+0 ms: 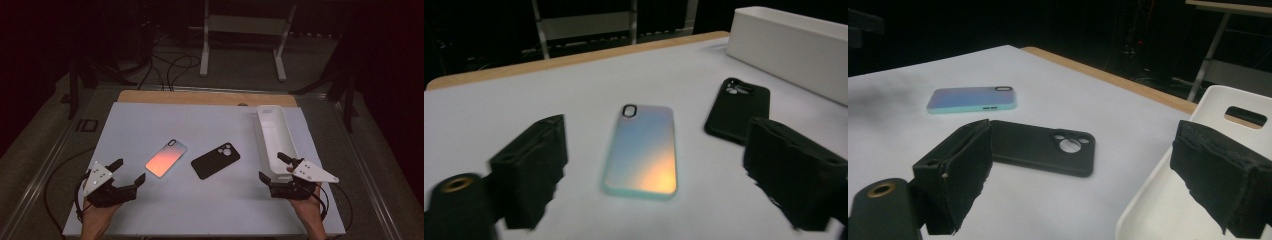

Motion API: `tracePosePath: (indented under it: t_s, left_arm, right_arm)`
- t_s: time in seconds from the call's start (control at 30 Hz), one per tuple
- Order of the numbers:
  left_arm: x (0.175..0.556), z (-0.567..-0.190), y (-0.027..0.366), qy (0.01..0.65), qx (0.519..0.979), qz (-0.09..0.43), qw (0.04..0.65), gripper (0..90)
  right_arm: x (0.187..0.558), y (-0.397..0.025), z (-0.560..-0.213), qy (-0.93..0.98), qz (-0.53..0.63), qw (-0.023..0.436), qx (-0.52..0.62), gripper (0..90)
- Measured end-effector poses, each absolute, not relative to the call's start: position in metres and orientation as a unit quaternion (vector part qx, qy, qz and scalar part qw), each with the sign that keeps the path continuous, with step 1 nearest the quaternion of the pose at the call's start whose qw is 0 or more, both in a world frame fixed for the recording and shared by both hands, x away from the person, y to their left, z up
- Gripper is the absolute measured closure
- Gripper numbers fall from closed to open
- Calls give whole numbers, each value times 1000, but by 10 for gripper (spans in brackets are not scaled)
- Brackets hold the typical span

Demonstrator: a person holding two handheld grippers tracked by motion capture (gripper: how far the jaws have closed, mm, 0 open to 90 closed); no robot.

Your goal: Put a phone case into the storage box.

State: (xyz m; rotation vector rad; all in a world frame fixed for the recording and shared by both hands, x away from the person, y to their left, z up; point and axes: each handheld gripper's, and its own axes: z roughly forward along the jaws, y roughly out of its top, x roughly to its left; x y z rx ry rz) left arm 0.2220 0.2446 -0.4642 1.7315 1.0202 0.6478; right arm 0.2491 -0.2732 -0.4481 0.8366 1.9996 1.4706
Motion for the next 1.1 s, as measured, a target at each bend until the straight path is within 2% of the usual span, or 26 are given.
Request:
tracePosePath:
  t_s: [0.07,0.1,0.7,0.93,1.1]
  left_arm:
    - [217,-465,248,424,716,270,485,58]
    - [214,-465,251,426,715,274,481,3]
    - [219,-458,246,430,730,272,456,0]
    - [233,-453,236,436,743,251,442,0]
    - [254,-449,224,438,765,241,406,0]
  right_arm:
    - [249,-275,-448,736,543,259,309,100]
    - [249,-278,-448,734,545,258,313,99]
    - [250,-281,-450,736,545,251,315,98]
    - [252,-280,-451,739,534,250,326,98]
    - [251,-280,-450,737,536,252,325,98]
